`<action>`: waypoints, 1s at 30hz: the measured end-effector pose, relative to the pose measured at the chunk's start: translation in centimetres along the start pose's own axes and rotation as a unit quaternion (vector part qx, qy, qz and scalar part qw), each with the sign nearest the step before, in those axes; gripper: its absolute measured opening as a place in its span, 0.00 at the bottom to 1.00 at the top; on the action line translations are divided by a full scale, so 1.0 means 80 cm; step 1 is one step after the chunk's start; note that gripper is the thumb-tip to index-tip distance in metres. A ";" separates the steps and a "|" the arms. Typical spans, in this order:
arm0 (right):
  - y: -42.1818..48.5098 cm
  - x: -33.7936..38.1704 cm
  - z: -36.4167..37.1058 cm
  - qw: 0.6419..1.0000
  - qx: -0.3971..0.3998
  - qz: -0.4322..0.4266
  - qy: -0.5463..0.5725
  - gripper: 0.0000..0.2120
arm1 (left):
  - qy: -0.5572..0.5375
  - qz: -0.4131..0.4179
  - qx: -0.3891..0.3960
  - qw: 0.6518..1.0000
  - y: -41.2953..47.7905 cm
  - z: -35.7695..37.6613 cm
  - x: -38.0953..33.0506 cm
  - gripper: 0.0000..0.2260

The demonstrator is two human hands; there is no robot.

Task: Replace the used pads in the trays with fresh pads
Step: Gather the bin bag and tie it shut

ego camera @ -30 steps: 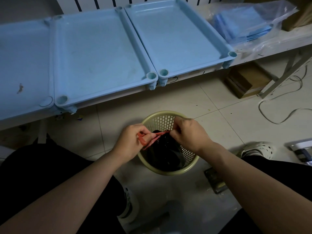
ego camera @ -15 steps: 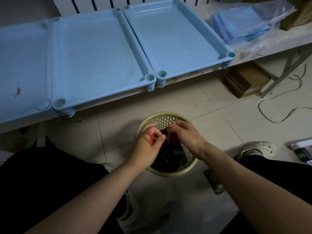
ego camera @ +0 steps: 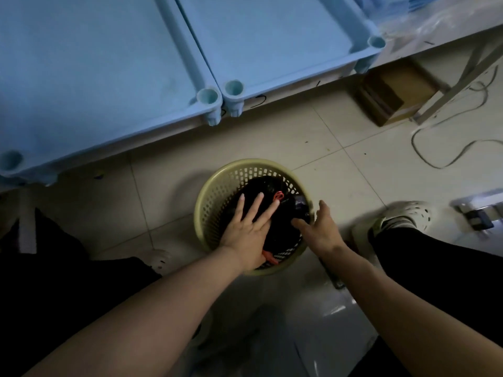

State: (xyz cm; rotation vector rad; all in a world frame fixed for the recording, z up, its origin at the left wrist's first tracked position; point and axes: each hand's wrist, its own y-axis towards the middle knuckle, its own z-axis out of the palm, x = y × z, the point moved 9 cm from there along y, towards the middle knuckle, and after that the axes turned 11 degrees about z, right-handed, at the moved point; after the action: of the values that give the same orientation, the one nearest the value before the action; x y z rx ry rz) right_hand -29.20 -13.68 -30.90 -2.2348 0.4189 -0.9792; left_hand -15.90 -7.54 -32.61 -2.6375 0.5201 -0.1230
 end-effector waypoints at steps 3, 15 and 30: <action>0.013 -0.032 0.021 0.982 0.064 0.115 0.135 0.18 | -0.075 -0.026 0.105 0.991 0.015 0.045 0.007 0.32; 0.049 -0.044 0.043 0.956 0.112 0.160 0.218 0.09 | -0.264 -0.058 0.252 0.929 0.044 0.112 0.041 0.33; 0.123 0.044 -0.014 0.939 0.043 0.218 0.262 0.04 | -0.316 -0.197 -0.130 0.919 0.019 -0.077 0.158 0.26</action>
State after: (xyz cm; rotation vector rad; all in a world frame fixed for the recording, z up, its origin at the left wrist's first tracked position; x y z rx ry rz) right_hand -27.93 -23.21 -35.11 -1.6672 1.0354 -1.3010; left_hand -5.77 -16.15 -27.79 -2.7808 -0.2330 0.7000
